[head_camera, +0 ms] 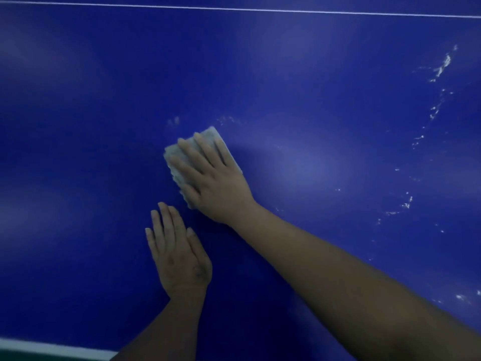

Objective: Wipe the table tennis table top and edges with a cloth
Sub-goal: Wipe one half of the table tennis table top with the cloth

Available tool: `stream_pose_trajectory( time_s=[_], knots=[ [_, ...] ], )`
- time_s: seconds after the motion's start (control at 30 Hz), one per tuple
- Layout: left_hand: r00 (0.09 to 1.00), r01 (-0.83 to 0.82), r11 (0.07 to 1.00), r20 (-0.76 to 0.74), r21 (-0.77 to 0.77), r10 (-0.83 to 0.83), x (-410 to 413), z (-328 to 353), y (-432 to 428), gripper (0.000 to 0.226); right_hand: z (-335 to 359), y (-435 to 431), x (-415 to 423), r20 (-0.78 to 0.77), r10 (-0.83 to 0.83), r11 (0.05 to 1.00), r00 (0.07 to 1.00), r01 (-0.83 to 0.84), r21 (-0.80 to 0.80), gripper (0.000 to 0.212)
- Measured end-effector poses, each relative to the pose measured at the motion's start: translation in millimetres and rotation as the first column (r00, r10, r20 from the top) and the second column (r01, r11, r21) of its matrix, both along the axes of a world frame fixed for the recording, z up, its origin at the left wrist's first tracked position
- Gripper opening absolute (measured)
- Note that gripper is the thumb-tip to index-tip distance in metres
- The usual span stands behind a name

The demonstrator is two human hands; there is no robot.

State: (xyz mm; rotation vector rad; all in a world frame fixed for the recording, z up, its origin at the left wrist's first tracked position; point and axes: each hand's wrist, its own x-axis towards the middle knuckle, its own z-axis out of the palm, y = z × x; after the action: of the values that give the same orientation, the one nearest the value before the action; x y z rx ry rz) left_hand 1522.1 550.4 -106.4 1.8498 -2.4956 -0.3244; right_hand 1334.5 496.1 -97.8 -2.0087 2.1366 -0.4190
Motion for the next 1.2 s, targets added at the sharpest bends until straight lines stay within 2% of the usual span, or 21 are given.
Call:
stream_pose_trajectory(
  time_s=[0.13,0.2,0.3,0.37,0.47,0.7,0.8,0.87,0.93,1.0,1.1,1.2],
  knots=[
    [1.0,-0.008,1.0,-0.019,0.021,0.008,-1,1,1,0.061,6,104,-16,0.003,-0.021,0.997,1.0,0.021,0.071,0.06],
    [1.0,-0.017,0.999,-0.015,0.028,0.017,-1,2,1,0.061,8,159,-23,-0.02,-0.148,0.98,0.989,0.15,0.129,0.061],
    [0.999,-0.023,0.999,-0.022,0.036,0.024,-3,3,3,0.061,12,209,-18,-0.087,-0.379,0.898,0.921,0.389,0.206,0.064],
    [0.999,-0.021,0.999,-0.028,0.048,0.023,-3,3,2,0.061,13,208,-2,-0.097,-0.424,0.87,0.901,0.434,0.232,0.067],
    [1.0,-0.011,0.999,-0.016,0.048,0.012,-2,4,1,0.061,14,160,17,-0.048,-0.343,0.92,0.938,0.345,0.186,0.066],
    [0.999,0.006,1.0,0.033,-0.016,-0.006,1,-2,0,0.061,-2,-41,49,0.002,-0.201,0.978,0.98,0.201,-0.048,0.062],
    [0.995,0.001,0.999,0.095,-0.033,0.002,5,-8,-3,0.081,-2,-94,55,0.004,-0.212,0.975,0.977,0.212,-0.06,0.061],
    [0.998,0.021,0.999,0.064,-0.042,-0.018,6,-10,-2,0.076,-6,-102,47,0.02,-0.271,0.959,0.962,0.271,-0.08,0.061],
    [0.999,0.028,0.999,0.021,-0.046,-0.027,4,-7,-1,0.063,-13,-91,29,0.055,-0.384,0.911,0.922,0.388,-0.138,0.062],
    [1.0,0.015,0.999,0.022,-0.037,-0.014,0,-3,0,0.06,-17,-61,5,0.062,-0.507,0.843,0.86,0.51,-0.171,0.06],
    [1.0,-0.002,1.0,-0.008,0.0,0.002,-1,-1,1,0.062,-16,15,-32,-0.041,-0.684,0.729,0.728,0.682,-0.051,0.062],
    [1.0,-0.007,1.0,-0.008,0.018,0.007,-1,0,2,0.064,-9,105,-49,-0.091,-0.832,0.547,0.548,0.837,0.038,0.063]
  ],
)
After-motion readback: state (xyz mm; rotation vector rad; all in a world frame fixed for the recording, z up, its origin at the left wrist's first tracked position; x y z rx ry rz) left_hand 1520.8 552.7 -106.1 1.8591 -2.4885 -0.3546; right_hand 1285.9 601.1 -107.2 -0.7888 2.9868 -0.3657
